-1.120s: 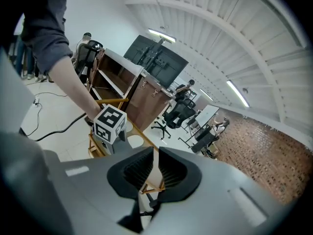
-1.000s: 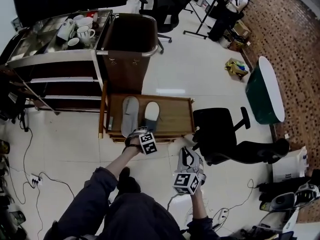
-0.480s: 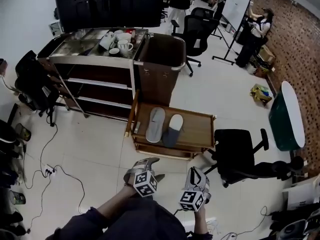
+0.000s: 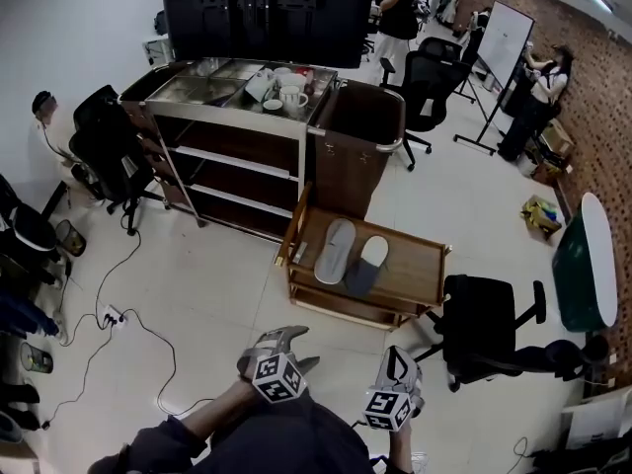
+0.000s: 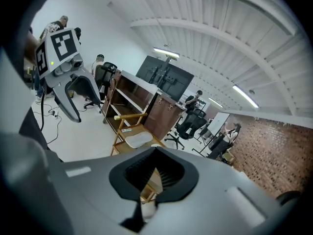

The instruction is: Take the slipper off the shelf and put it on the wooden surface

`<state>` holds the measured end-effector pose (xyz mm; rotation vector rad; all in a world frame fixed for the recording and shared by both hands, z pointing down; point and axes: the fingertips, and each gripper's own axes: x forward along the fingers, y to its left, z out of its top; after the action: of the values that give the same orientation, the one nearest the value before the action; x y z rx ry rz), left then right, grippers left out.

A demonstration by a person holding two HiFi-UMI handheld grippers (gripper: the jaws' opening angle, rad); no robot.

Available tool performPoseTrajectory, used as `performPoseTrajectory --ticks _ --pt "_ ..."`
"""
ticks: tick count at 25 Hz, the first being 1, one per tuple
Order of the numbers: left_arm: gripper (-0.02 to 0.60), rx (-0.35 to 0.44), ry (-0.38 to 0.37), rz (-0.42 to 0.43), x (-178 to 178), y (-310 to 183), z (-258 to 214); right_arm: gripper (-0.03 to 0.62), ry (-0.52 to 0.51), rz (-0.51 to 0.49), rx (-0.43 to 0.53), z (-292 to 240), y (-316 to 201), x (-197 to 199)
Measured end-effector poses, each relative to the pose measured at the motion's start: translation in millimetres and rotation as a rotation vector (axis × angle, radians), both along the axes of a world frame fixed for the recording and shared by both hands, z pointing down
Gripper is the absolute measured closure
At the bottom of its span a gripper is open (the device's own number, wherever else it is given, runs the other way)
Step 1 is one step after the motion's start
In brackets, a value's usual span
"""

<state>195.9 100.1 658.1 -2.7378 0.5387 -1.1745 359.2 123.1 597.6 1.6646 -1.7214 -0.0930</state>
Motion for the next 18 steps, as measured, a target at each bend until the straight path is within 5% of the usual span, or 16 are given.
performPoseTrajectory --ticks 18 --pt "0.259 0.024 0.030 -0.045 -30.5 -1.1 -20.7 0.591 -0.005 -0.062 0.031 -8.3 -19.2 -32.8"
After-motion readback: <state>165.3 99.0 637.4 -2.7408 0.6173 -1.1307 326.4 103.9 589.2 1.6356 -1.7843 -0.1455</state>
